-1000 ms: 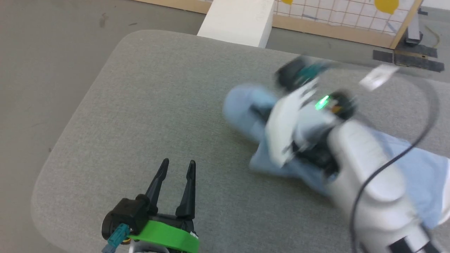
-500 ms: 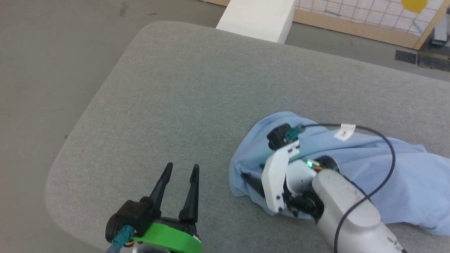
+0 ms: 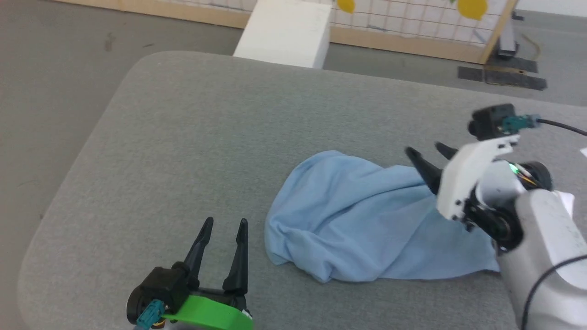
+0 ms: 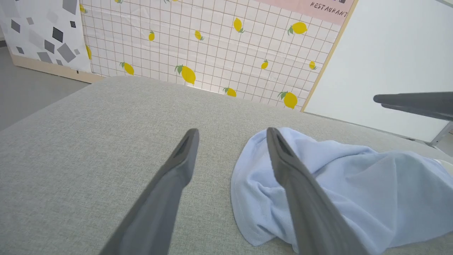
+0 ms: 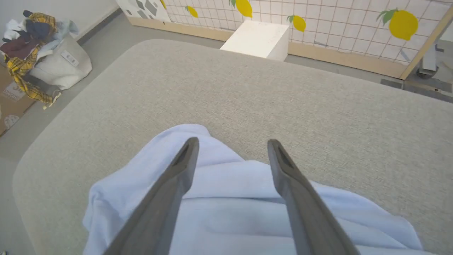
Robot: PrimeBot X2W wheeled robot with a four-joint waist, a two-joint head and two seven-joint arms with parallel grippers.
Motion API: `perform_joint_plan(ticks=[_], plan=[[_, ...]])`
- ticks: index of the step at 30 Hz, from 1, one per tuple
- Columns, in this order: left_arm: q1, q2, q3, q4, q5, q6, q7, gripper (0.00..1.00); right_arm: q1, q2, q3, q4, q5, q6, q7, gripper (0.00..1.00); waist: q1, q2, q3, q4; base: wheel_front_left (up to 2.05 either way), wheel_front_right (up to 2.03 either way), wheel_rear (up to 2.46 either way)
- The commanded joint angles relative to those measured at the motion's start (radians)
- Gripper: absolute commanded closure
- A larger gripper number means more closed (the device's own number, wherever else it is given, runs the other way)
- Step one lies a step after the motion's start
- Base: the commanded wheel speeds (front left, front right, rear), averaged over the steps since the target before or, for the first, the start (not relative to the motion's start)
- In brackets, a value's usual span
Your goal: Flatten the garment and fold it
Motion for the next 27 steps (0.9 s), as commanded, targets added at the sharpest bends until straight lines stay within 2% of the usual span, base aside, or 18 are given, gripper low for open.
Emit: perform_joint_plan(ticks=[1,5,9,14,15,16,17,21,27], plan=[[0.004,-0.002,0.003,-0.004,0.004,-0.003,-0.004,0.0,0.034,-0.006,-0.022,-0.024,-0.019,-0.001,0.038,0.0,0.0,-0.0001,0.01,-0.037,0.0,0.0,0.0],[-0.008,-0.002,0.0,-0.006,0.004,-0.007,-0.004,0.0,0.123,-0.054,-0.079,-0.12,-0.07,-0.001,0.205,0.0,0.0,-0.0001,0.039,-0.051,0.0,0.0,0.0],[-0.025,-0.002,-0.007,-0.002,0.0,-0.012,-0.004,0.0,0.214,-0.079,-0.115,-0.196,-0.11,-0.001,0.327,0.0,0.0,-0.0001,0.065,-0.049,0.0,0.0,0.0],[-0.042,-0.002,-0.012,0.007,-0.002,-0.015,-0.004,0.0,0.281,-0.047,-0.138,-0.214,-0.148,-0.001,0.357,0.0,0.0,-0.0001,0.081,-0.037,0.0,0.0,0.0],[-0.045,-0.002,-0.011,0.01,-0.001,-0.016,-0.004,0.0,0.282,-0.03,-0.153,-0.205,-0.161,-0.001,0.342,0.06,0.0,-0.0001,0.081,-0.034,0.0,0.0,0.0],[-0.047,-0.002,-0.01,0.012,0.0,-0.016,-0.004,0.0,0.28,-0.02,-0.16,-0.199,-0.176,-0.001,0.327,0.66,0.0,-0.0001,0.079,-0.031,0.0,0.0,0.0],[-0.048,-0.002,-0.007,0.013,0.002,-0.016,-0.004,0.0,0.276,-0.013,-0.161,-0.192,-0.195,-0.001,0.309,1.0,0.0,-0.0001,0.078,-0.029,0.0,0.0,0.0],[-0.046,-0.002,0.003,0.017,0.003,-0.014,-0.004,0.0,0.228,0.011,-0.184,-0.175,-0.221,-0.001,0.246,1.0,0.0,-0.0001,0.064,-0.027,0.0,0.0,0.0],[-0.033,-0.002,0.006,0.023,-0.001,-0.012,-0.004,0.0,0.09,-0.009,-0.23,-0.184,-0.248,-0.001,0.154,1.0,0.0,-0.0001,0.037,-0.034,0.0,0.0,0.0]])
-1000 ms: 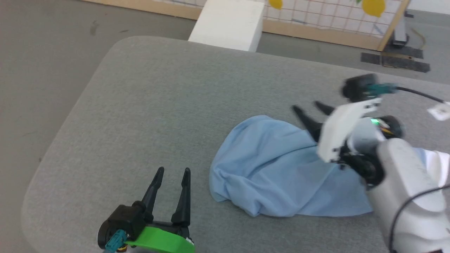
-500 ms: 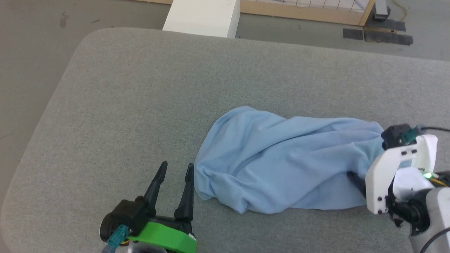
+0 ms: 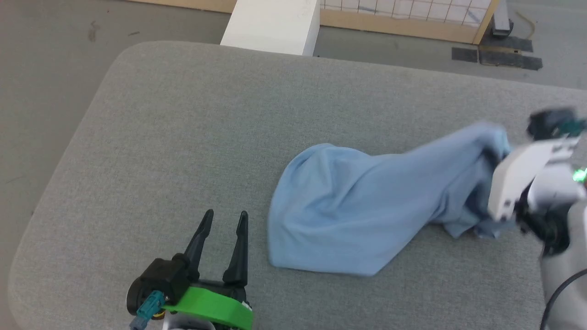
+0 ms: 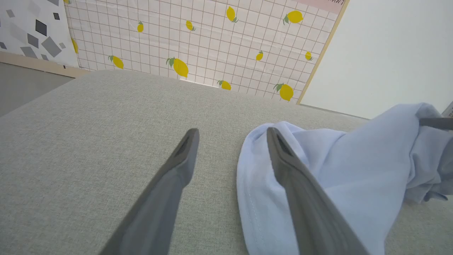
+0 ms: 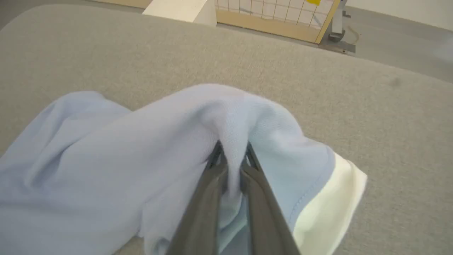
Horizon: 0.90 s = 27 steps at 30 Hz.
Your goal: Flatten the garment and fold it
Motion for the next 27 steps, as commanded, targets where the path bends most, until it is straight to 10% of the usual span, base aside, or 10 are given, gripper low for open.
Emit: perform_joint_plan(ticks=[1,11,18,19,20,21,22,27], plan=[[0.004,-0.002,-0.001,0.001,-0.004,-0.001,-0.004,0.0,-0.046,-0.004,-0.001,-0.011,-0.002,-0.002,-0.018,1.0,0.0,0.0,-0.012,-0.005,0.0,0.0,0.0],[0.024,-0.002,0.003,0.003,0.0,-0.001,-0.004,0.0,-0.084,0.034,0.179,-0.173,0.097,-0.002,-0.039,1.0,0.0,0.0,-0.045,-0.03,0.0,0.0,0.0],[0.019,-0.002,-0.015,0.018,-0.001,-0.009,-0.004,0.0,0.116,0.009,0.552,-0.136,0.231,-0.002,0.008,1.0,0.0,0.0,-0.046,-0.025,0.0,0.0,0.0],[0.019,-0.002,-0.018,0.019,-0.003,-0.01,-0.004,0.0,0.129,0.006,0.583,-0.114,0.241,-0.002,0.009,0.94,0.0,0.0,-0.047,-0.021,0.0,0.0,0.0],[0.019,-0.002,-0.02,0.021,-0.004,-0.011,-0.004,0.0,0.138,0.004,0.616,-0.089,0.25,-0.002,0.005,0.59,0.0,0.0,-0.047,-0.016,0.0,0.0,0.0],[0.019,-0.002,-0.022,0.024,-0.004,-0.012,-0.004,0.0,0.141,0.003,0.635,-0.069,0.254,-0.002,-0.003,0.52,0.0,0.0,-0.048,-0.011,0.0,0.0,0.0],[0.019,-0.002,-0.024,0.026,-0.005,-0.013,-0.004,0.0,0.142,0.002,0.653,-0.045,0.259,-0.002,-0.01,0.0,0.0,0.0,-0.049,-0.005,0.0,0.0,0.0],[0.028,-0.002,-0.021,0.031,-0.005,-0.013,-0.004,0.0,0.112,0.009,0.667,-0.003,0.285,-0.002,-0.062,0.0,0.0,0.0,-0.059,0.014,0.0,0.0,0.0]])
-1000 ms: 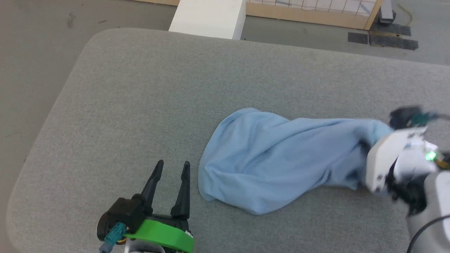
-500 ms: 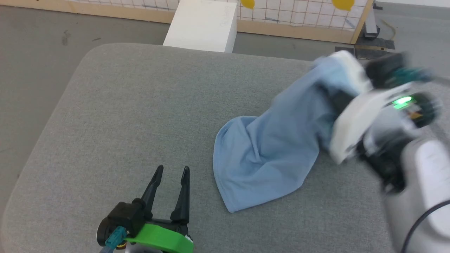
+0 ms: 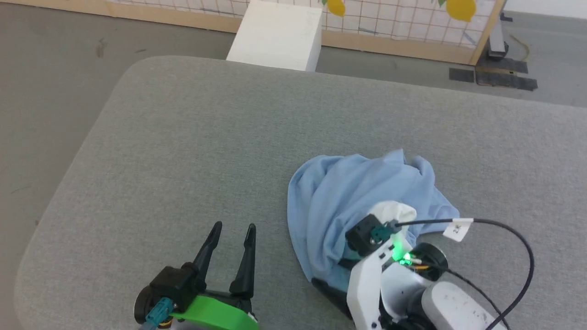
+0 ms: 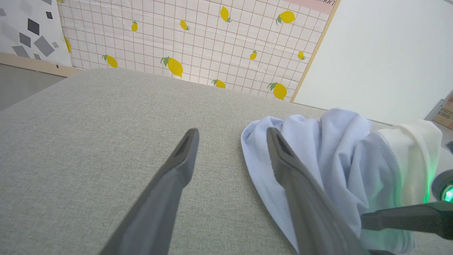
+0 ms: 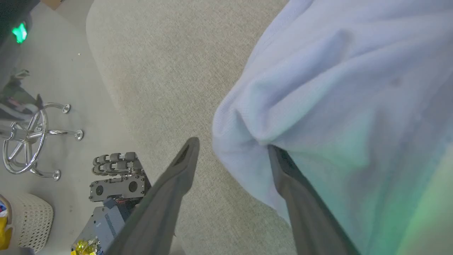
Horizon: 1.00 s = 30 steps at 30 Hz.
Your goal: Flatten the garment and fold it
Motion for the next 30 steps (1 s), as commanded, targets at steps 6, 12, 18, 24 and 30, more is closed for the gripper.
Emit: perform_joint_plan(ticks=[6,12,18,24,30], plan=[[0.023,-0.002,0.01,0.001,0.0,-0.004,-0.004,0.0,-0.02,0.007,-0.111,-0.076,0.034,-0.001,-0.069,0.0,0.0,0.0,-0.023,0.003,0.0,0.0,0.0],[0.044,-0.002,0.03,-0.021,0.014,-0.002,-0.004,0.0,0.075,0.063,-0.352,-0.234,-0.011,-0.001,-0.155,0.0,0.0,0.0,-0.038,-0.022,0.0,0.0,0.0],[0.071,-0.002,0.066,-0.061,0.034,-0.003,-0.004,0.0,0.246,0.117,-0.61,-0.369,-0.194,-0.001,-0.388,0.0,0.0,0.0,-0.033,-0.064,0.0,0.0,0.0],[0.094,-0.002,0.088,-0.085,0.047,-0.008,-0.004,0.0,0.408,0.123,-0.722,-0.333,-0.205,-0.001,-0.62,0.0,0.0,0.0,-0.022,-0.102,0.0,0.0,0.0],[0.124,-0.002,0.108,-0.104,0.044,0.001,-0.004,0.0,0.475,0.123,-0.743,-0.242,-0.151,-0.001,-0.801,0.0,0.0,0.0,-0.021,-0.127,0.0,0.0,0.0]])
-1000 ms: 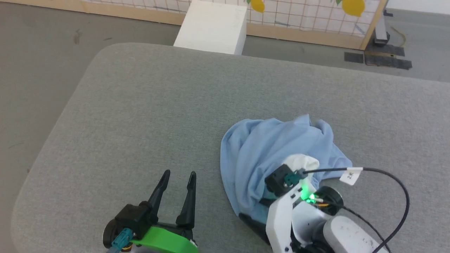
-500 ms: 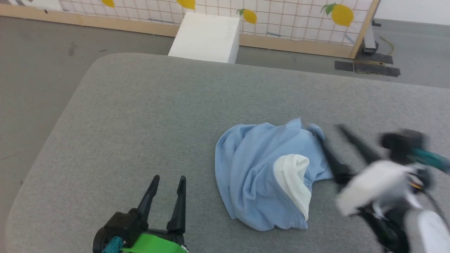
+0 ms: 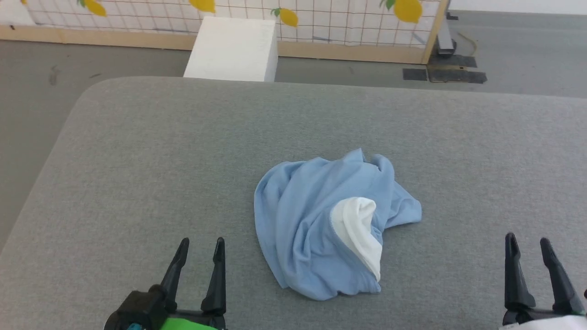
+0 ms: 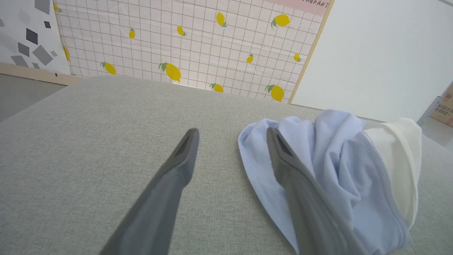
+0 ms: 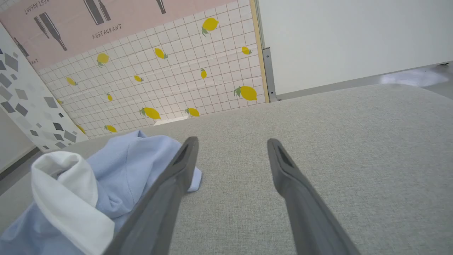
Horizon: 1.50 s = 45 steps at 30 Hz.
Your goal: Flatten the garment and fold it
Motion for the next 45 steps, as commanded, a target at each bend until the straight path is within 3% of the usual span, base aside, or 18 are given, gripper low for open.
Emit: perform_joint_plan(ticks=[1,6,10,17,23,27,30,31,32,38,44,45], plan=[[0.016,-0.002,0.007,-0.007,0.015,0.002,-0.004,0.0,0.007,0.002,0.002,0.015,0.014,-0.001,-0.02,0.0,0.0,0.0,0.002,-0.007,0.0,0.0,0.0],[-0.02,-0.002,0.017,-0.025,0.034,-0.004,-0.004,0.0,-0.009,0.002,0.03,0.048,0.014,-0.001,-0.046,0.0,0.0,0.0,0.015,-0.013,0.0,0.0,0.0],[-0.125,0.03,-0.019,-0.001,0.064,-0.027,0.002,0.0,-0.033,0.002,0.039,0.056,0.01,-0.001,-0.051,0.0,0.0,0.0,0.041,-0.015,0.0,0.0,0.0],[-0.367,0.099,-0.156,0.132,0.003,-0.049,0.271,0.0,-0.062,0.002,0.063,0.075,0.007,-0.001,-0.039,0.0,0.0,0.0,0.091,-0.022,0.0,0.0,0.0],[-0.452,0.137,-0.258,0.275,-0.084,-0.051,0.527,0.0,-0.085,0.002,0.081,0.093,0.007,-0.001,-0.041,0.0,0.0,0.0,0.117,-0.042,0.0,0.0,0.0],[-0.461,0.15,-0.286,0.368,-0.099,-0.051,0.624,0.0,-0.093,0.002,0.085,0.103,0.007,-0.001,-0.042,0.0,0.0,0.0,0.121,-0.058,0.0,0.0,0.0],[-0.461,0.143,-0.292,0.41,-0.104,-0.051,0.615,0.0,-0.096,0.002,0.082,0.107,0.007,-0.001,-0.044,0.0,0.0,0.0,0.12,-0.063,0.0,0.0,0.0],[-0.461,0.139,-0.294,0.418,-0.105,-0.051,0.595,0.76,-0.096,0.002,0.08,0.108,0.007,-0.001,-0.043,0.0,0.0,0.0,0.118,-0.063,0.0,0.0,0.0],[-0.459,0.133,-0.294,0.423,-0.111,-0.051,0.579,1.0,-0.096,0.002,0.078,0.108,0.007,-0.001,-0.043,0.0,0.0,0.0,0.117,-0.062,0.0,0.0,0.0],[-0.463,0.131,-0.268,0.386,-0.135,-0.046,0.435,1.0,-0.09,0.002,0.078,0.109,0.004,-0.001,-0.037,0.0,0.0,0.0,0.097,-0.04,0.0,0.0,0.0],[-0.404,0.178,-0.188,0.281,-0.149,0.002,0.335,1.0,-0.079,0.002,0.079,0.106,0.001,-0.001,-0.027,0.0,0.0,0.0,0.083,-0.016,0.0,0.0,0.0],[-0.387,0.185,-0.179,0.271,-0.154,0.008,0.326,0.55,-0.076,0.002,0.079,0.105,-0.001,-0.001,-0.024,0.0,0.0,0.0,0.083,-0.011,0.0,0.0,0.0]])
